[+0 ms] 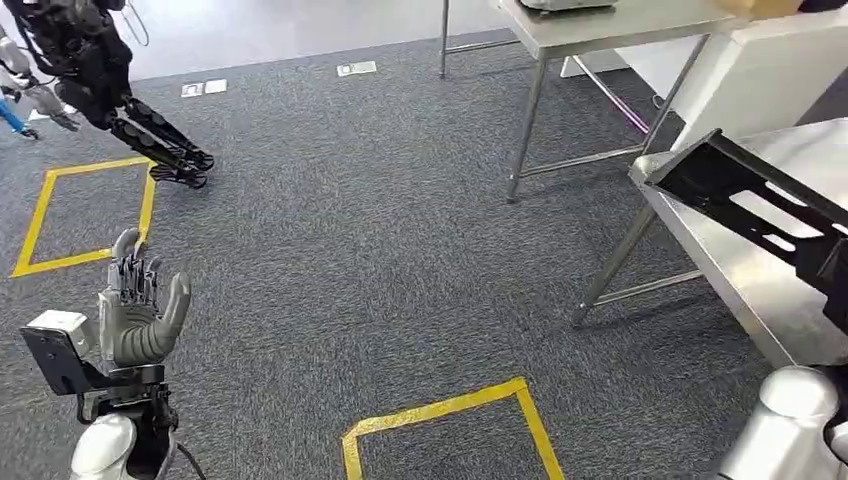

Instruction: Take the parts from the cabinet and place them on the table.

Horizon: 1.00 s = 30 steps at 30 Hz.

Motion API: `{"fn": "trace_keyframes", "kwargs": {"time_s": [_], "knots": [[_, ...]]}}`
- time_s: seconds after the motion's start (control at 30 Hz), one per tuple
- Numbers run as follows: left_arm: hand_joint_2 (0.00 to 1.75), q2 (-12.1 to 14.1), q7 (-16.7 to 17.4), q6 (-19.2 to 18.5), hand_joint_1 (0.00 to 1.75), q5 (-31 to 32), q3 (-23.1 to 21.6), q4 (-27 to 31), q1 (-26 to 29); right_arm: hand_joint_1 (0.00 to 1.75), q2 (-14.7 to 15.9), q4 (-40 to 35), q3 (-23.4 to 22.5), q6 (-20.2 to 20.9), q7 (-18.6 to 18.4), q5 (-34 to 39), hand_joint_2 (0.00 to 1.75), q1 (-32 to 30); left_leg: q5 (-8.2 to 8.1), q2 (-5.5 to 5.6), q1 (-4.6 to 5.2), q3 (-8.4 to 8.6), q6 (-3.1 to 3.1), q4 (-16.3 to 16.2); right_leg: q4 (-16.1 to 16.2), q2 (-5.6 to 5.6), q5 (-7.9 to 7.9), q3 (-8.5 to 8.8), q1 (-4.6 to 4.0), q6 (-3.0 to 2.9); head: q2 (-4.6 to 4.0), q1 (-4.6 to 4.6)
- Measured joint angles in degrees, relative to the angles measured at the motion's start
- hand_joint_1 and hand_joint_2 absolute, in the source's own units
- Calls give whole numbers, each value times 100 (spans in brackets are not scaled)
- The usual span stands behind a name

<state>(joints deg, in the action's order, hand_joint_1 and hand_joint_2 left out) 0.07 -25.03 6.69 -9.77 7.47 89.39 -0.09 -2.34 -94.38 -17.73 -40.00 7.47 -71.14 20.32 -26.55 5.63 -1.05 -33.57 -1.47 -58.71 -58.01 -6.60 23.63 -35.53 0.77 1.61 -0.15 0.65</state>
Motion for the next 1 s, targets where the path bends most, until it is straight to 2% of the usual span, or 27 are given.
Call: {"fn": "trace_keyframes", "kwargs": {"time_s": [0.03,0.1,0.13,0.17,0.2,0.27,0.3,0.33,0.37,0.4,0.43,0.47,0.5,0.53,0.6,0.63,0.67,0.7,0.73,0.77,0.8,0.83,0.87,0.9,0.93,0.97,1.0], "knots": [[175,0,4,0,0,0,0,0,0,175,-7,2,11,-2,-4,-6,175,-8,10,-78,37,-15,-2,-13,3,-34,-23,-14,39,34,0,18],[175,-2,13,0,0,9,0,0,-9,175,-17,0,7,-2,-20,-22,175,-16,26,-201,93,8,-34,11,46,-190,-63,-71,82,105,0,18],[175,-13,17,0,0,9,2,0,-16,175,-15,-13,7,-2,-35,-28,175,-26,88,-299,33,36,-99,112,-31,-85,-28,-128,71,110,0,7],[175,-22,28,-2,0,18,2,4,-12,175,-2,-35,0,-2,-50,-20,175,-36,102,-359,59,54,-112,131,-206,285,81,-229,30,89,0,7],[175,-26,31,-2,0,17,4,13,-10,175,0,-37,9,-2,-50,2,175,-34,107,-444,59,53,-142,130,-568,482,269,-398,17,59,0,-37],[175,-28,37,-2,0,22,9,17,21,175,0,-37,15,-2,-44,53,175,-60,101,-620,68,39,-146,128,-1484,562,611,-831,19,47,0,-35],[175,-28,42,-2,0,26,9,17,31,175,0,-35,17,-2,-31,59,175,-82,100,-699,68,33,-145,127,-1750,574,668,-956,35,80,0,-41],[175,-31,46,-2,0,33,11,17,45,175,0,-31,17,0,-15,59,175,-94,97,-780,63,33,-141,126,-1737,591,631,-940,53,124,0,-37],[175,-33,46,-2,0,44,11,17,50,175,0,-31,15,-2,-6,63,175,-95,91,-858,58,33,-132,125,-1453,618,512,-776,79,198,0,-44],[175,-37,48,-2,0,46,11,17,51,175,0,-31,17,0,4,66,175,-94,79,-936,49,39,-113,120,-906,696,321,-471,114,281,0,-46],[175,-42,48,-2,0,46,11,17,50,175,0,-31,17,0,13,66,175,-94,62,-995,43,46,-84,103,-346,869,161,-159,146,343,0,-46],[175,-37,50,-2,0,46,11,31,50,175,0,-31,17,0,15,66,175,-86,31,-1051,91,48,-38,76,15,1210,125,34,133,337,0,-79],[175,-37,50,-2,0,46,11,37,59,175,0,-31,28,0,24,63,175,-83,-1,-1105,113,48,8,59,-3,1151,80,68,67,270,0,-74],[175,-31,50,-2,0,59,11,39,55,175,0,-31,24,-2,22,66,175,-96,-3,-1159,133,83,21,58,-8,1054,68,38,87,206,0,-26],[175,-35,59,-9,0,70,9,39,54,175,-4,-28,24,0,22,22,175,-105,-9,-1287,98,128,55,95,-11,930,61,21,60,153,0,-28],[175,-35,63,-15,0,77,7,39,54,175,0,-31,26,-2,15,-29,175,-86,-51,-1312,64,117,113,78,8,854,35,45,118,81,0,-30],[175,-28,66,-17,0,79,4,39,51,175,-2,-28,31,-2,-4,-61,175,-73,-184,-976,26,89,146,-76,10,779,28,41,126,50,0,-17],[175,-24,63,-20,0,90,7,42,63,175,-2,-28,48,-2,-11,-92,175,-57,-389,-758,14,-34,139,-376,10,738,19,41,120,-17,0,-17],[175,-15,66,-30,0,105,11,42,87,175,-13,-15,81,-2,-28,-133,175,-60,-661,-615,20,-271,142,-895,10,668,20,35,103,-41,0,0],[175,-7,68,-48,0,124,11,39,100,175,-28,-5,98,0,-60,-189,175,-69,-843,-567,20,-488,144,-1333,9,600,9,26,84,-62,0,-1],[175,0,74,-68,0,138,11,39,123,175,-39,13,109,0,-107,-265,175,-77,-945,-549,21,-696,134,-1705,9,567,7,18,58,-65,0,0],[175,7,85,-102,0,175,11,39,135,175,-44,22,118,0,-166,-359,175,-80,-891,-548,22,-760,114,-1772,8,513,-4,13,41,-81,0,-4],[175,11,94,-122,0,194,11,39,135,175,-44,28,136,-2,-214,-448,175,-83,-711,-548,24,-689,84,-1571,7,463,-4,14,31,-81,0,0],[175,15,96,-125,0,201,11,39,134,175,-44,31,164,0,-253,-514,175,-86,-442,-547,29,-486,49,-1135,7,420,-5,21,23,-81,0,-4],[175,22,96,-131,0,210,11,39,134,175,-44,33,184,0,-267,-542,175,-87,-175,-535,34,-211,8,-580,7,385,-6,31,18,-79,0,0],[175,33,96,-144,0,225,11,39,133,175,-46,33,199,0,-288,-573,175,-95,-18,-485,47,21,-50,-120,7,364,-8,37,17,-76,0,-2],[175,42,96,-177,0,243,11,39,136,175,-44,33,208,0,-306,-605,175,-116,-55,-480,77,56,-39,-31,-10,354,-8,23,-41,-64,0,-11]]}}
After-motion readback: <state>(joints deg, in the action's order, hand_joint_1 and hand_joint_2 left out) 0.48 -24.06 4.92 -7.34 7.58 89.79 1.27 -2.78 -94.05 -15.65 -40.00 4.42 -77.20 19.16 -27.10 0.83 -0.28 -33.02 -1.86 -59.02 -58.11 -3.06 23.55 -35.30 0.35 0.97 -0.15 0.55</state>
